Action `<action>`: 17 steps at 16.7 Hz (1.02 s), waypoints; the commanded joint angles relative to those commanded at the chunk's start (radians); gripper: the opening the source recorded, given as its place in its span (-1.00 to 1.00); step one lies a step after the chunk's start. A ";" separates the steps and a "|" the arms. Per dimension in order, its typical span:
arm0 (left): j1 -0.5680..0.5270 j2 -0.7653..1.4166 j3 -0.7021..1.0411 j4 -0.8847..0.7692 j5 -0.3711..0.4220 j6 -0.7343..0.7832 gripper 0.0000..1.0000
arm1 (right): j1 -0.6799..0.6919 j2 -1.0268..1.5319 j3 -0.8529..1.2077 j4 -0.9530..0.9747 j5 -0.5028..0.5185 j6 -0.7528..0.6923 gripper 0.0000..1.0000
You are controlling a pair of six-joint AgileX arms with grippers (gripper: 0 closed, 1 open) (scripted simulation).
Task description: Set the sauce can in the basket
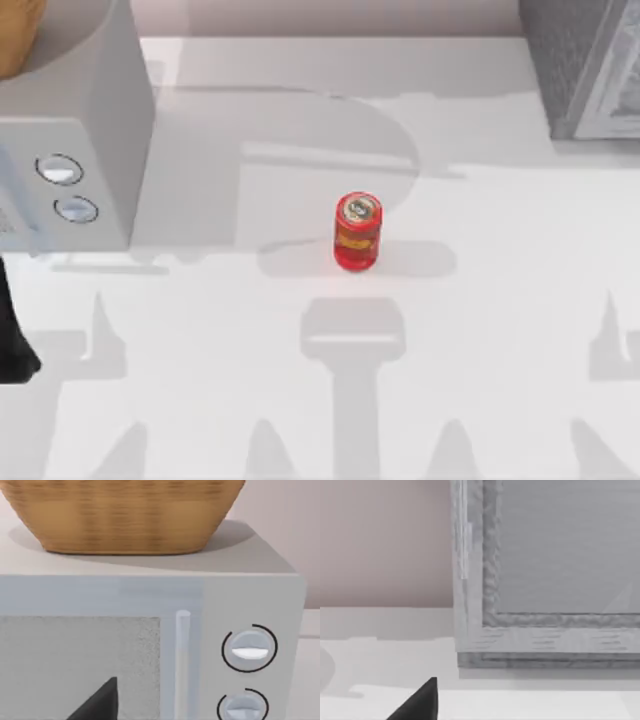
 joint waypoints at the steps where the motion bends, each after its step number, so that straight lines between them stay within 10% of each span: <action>1: 0.000 0.000 0.000 0.000 0.000 0.000 1.00 | 0.000 0.000 0.000 0.000 0.000 0.000 1.00; 7: -0.031 0.155 0.091 0.067 0.108 0.042 1.00 | 0.000 0.000 0.000 0.000 0.000 0.000 1.00; 17: -0.133 1.117 0.513 0.375 0.592 0.262 1.00 | 0.000 0.000 0.000 0.000 0.000 0.000 1.00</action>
